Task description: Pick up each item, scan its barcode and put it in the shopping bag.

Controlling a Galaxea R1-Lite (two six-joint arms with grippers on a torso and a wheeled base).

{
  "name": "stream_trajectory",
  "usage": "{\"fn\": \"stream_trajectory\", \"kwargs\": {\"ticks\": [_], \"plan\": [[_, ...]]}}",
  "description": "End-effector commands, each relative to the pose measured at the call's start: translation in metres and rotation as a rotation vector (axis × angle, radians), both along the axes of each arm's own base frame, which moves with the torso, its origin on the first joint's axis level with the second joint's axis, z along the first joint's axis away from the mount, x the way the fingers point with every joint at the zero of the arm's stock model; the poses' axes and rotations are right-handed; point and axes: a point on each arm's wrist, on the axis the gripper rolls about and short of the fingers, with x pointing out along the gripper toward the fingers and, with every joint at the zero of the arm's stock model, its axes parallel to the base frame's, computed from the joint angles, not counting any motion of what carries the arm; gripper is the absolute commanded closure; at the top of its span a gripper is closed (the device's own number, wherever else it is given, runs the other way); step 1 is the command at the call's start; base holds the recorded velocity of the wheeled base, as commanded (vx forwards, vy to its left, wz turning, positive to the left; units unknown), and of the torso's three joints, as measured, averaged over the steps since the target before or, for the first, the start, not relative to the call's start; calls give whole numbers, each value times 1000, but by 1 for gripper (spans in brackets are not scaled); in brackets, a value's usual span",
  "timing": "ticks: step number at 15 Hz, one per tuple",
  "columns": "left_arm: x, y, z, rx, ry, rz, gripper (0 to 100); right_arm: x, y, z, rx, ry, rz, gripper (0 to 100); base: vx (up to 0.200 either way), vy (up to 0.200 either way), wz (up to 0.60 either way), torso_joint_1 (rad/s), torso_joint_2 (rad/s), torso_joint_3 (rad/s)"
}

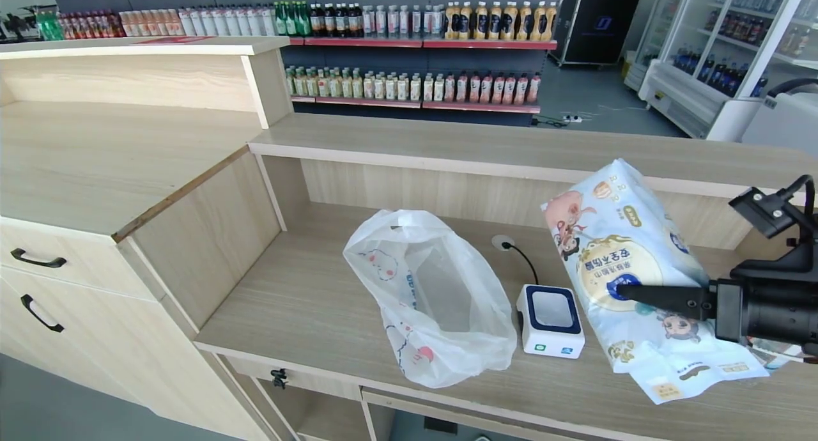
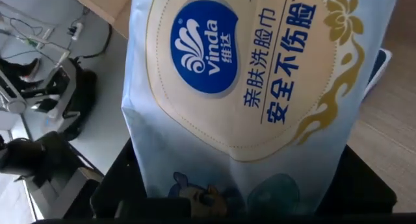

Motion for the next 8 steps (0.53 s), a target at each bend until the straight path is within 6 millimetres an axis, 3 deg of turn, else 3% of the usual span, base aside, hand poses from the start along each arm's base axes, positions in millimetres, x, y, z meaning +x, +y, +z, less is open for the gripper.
{"fn": "stream_trajectory", "kwargs": {"ticks": [1, 4, 8], "plan": [[0, 0, 0, 0, 0, 1, 0, 19, -24, -25, 28, 114, -54, 100, 0, 0, 0, 0, 0, 0], [0, 0, 0, 0, 0, 1, 0, 28, -38, -41, 120, 177, 20, 100, 0, 0, 0, 0, 0, 0], [0, 0, 0, 0, 0, 1, 0, 29, -49, -66, 85, 211, 21, 100, 0, 0, 0, 0, 0, 0]]}}
